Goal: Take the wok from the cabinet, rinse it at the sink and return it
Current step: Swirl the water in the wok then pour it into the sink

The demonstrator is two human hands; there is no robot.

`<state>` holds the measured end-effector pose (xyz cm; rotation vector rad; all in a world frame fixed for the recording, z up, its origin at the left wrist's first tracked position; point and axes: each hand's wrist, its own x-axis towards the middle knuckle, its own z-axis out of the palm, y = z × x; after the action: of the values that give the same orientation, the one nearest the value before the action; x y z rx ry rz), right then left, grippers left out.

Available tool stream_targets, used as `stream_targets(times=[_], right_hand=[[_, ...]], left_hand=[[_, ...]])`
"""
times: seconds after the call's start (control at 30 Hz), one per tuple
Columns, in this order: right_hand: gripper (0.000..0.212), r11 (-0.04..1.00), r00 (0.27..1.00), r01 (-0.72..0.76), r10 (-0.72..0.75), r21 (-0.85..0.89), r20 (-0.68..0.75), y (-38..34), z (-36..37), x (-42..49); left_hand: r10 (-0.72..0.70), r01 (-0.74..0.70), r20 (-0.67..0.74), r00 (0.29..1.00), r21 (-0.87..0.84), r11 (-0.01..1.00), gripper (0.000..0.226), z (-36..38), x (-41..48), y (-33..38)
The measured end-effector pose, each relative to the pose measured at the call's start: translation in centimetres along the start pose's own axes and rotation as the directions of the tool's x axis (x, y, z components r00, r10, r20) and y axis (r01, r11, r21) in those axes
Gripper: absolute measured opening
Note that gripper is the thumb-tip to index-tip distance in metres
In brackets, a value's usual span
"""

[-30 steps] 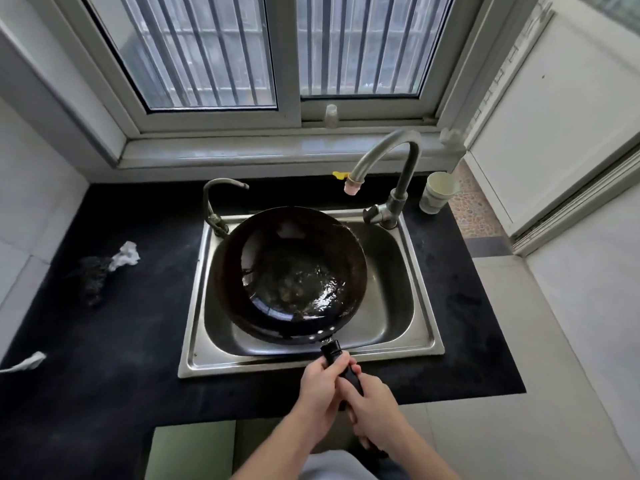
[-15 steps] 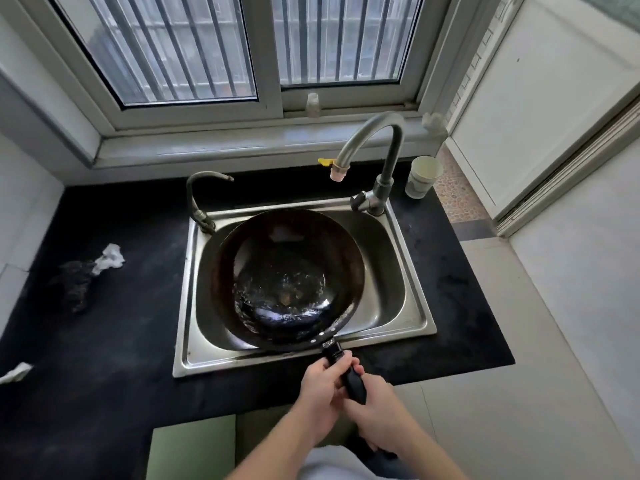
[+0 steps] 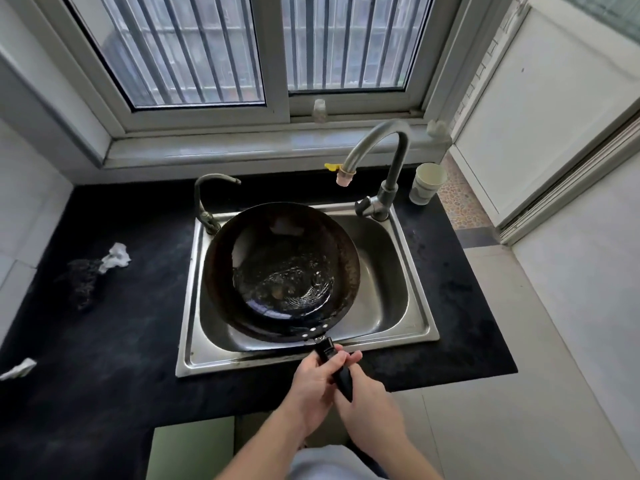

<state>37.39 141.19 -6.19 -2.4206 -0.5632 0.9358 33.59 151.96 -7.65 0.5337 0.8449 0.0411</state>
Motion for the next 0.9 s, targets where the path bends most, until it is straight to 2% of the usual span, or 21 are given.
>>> stream_targets(times=[0.07, 0.2, 0.3, 0.43, 0.6, 0.73, 0.9], right_hand=[[0.039, 0.996, 0.999, -0.042, 0.041, -0.076, -0.02, -0.4, -0.1, 0.0], [0.025, 0.997, 0.998, -0.02, 0.016, -0.068, -0.056, -0.5, -0.2, 0.2], [0.033, 1.0, 0.996, 0.007, -0.006, 0.017, -0.084, 0.1, -0.1, 0.2], [0.045, 0.993, 0.998, 0.054, -0.049, 0.102, -0.05, 1.1, 0.2, 0.5], [0.028, 0.982, 0.993, 0.108, -0.1, 0.156, -0.059, 1.3, 0.0, 0.4], [0.022, 0.958, 0.986, 0.166, -0.165, 0.235, -0.026, 1.9, 0.4, 0.9], [0.018, 0.94, 0.982, 0.165, -0.186, 0.297, 0.043, 2.9, 0.8, 1.7]], left_hand=[[0.009, -0.009, 0.005, 1.0, -0.007, 1.0, 0.018, 0.0, 0.1, 0.0], [0.013, -0.013, 0.0, 1.0, -0.044, 0.999, 0.016, -0.1, -0.1, 0.1], [0.037, -0.038, -0.041, 0.998, -0.026, 0.999, 0.012, -0.2, -0.2, 0.0], [0.068, -0.068, -0.128, 0.989, 0.007, 0.998, 0.011, 0.0, -0.3, -0.6], [0.11, -0.106, -0.222, 0.969, 0.032, 0.994, 0.015, -0.1, -0.6, -1.2], [0.133, -0.113, -0.287, 0.949, 0.083, 0.99, 0.016, -0.3, -0.6, -1.7], [0.151, -0.12, -0.348, 0.925, 0.108, 0.987, 0.015, 0.0, -0.7, -2.3]])
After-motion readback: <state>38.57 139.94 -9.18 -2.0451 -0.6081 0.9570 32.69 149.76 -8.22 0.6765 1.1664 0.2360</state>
